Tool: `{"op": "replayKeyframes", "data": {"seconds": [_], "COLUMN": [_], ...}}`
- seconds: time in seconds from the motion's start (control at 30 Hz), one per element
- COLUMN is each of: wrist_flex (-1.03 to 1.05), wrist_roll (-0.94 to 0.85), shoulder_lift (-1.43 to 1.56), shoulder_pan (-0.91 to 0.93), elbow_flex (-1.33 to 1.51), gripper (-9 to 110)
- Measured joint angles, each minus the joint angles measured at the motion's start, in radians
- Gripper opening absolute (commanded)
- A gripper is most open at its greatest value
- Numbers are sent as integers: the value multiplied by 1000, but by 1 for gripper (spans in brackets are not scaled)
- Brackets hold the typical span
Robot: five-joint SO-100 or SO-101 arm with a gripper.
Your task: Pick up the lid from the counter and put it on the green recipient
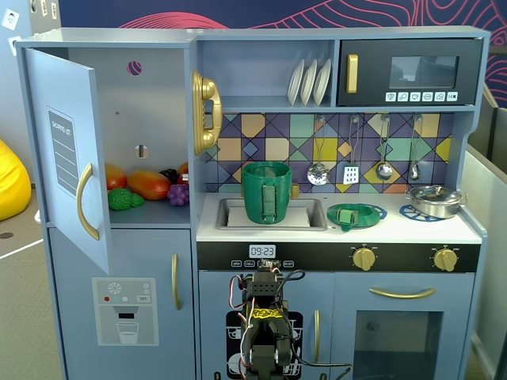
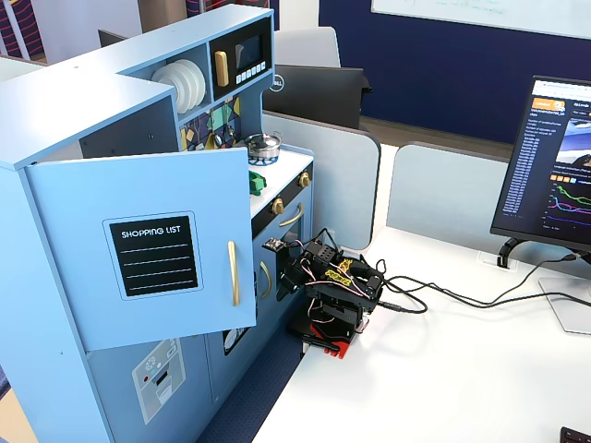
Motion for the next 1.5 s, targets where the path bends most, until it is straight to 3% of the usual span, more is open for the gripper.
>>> {"op": "replayKeyframes", "data": {"seconds": [0.57, 0.73, 0.87, 1.0, 1.13, 1.33, 1.5], "wrist_flex": [0, -52, -232, -469, -744, -1115, -1230], "wrist_roll": [0, -37, -103, -144, -118, -110, -112], "shoulder_lift": [0, -52, -219, -373, -442, -503, -578], "shoulder_pan": [104, 233, 367, 506, 595, 617, 623], "elbow_flex": [2, -77, -331, -549, -601, -597, -591], "gripper": [0, 0, 2, 26, 40, 46, 47]}}
